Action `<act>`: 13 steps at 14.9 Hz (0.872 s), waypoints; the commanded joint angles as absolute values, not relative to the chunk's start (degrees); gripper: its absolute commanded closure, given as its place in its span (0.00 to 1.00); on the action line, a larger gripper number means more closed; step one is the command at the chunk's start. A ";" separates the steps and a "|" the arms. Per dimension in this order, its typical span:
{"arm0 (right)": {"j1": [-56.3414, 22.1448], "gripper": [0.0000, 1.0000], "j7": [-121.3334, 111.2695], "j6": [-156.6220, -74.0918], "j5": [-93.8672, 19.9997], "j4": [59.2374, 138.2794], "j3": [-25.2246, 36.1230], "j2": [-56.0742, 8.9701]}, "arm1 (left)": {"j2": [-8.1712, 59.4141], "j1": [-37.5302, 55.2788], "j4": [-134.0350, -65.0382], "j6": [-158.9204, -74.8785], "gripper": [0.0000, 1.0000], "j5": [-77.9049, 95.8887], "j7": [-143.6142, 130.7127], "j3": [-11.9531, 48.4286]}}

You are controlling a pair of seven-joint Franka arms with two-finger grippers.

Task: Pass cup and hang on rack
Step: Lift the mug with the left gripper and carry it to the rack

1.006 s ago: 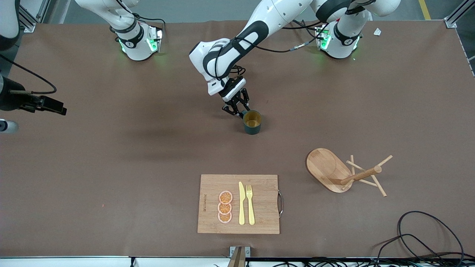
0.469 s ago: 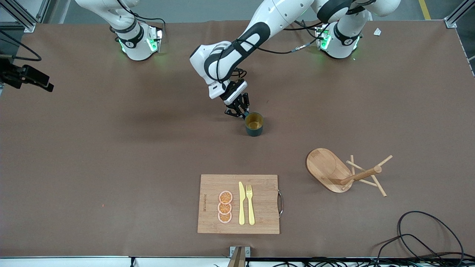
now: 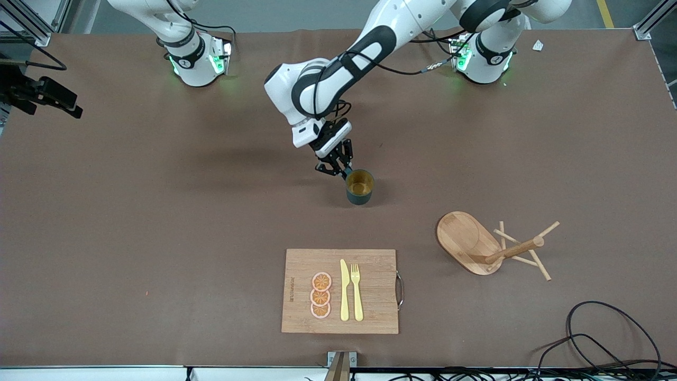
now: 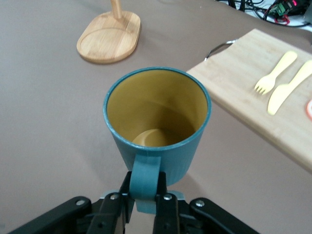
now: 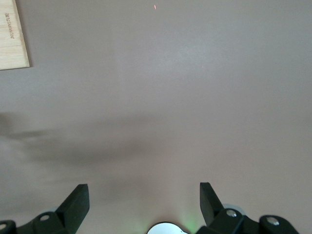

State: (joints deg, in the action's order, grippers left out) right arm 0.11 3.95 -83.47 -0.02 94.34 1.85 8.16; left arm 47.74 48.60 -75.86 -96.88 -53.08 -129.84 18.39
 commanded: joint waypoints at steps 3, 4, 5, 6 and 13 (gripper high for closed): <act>2.37 0.00 4.75 -83.85 0.18 96.68 0.62 11.34 | 41.67 44.31 -74.36 -96.50 0.98 -45.27 -119.27 18.90; 2.37 0.00 4.75 -83.33 0.09 96.24 0.53 11.51 | 40.62 43.34 -74.27 -96.50 0.99 -43.96 -119.01 18.98; 2.37 0.00 4.66 -83.23 0.09 95.98 0.53 11.51 | 38.52 42.20 -74.35 -96.68 0.99 -41.16 -117.52 18.98; 2.37 0.00 4.75 -83.23 0.09 95.98 0.61 11.43 | 36.32 40.62 -74.27 -96.77 0.99 -38.09 -114.73 18.98; 2.81 0.00 7.56 -79.89 -0.26 93.34 0.88 10.55 | 26.64 29.64 -74.18 -97.56 1.00 -18.57 -97.14 18.98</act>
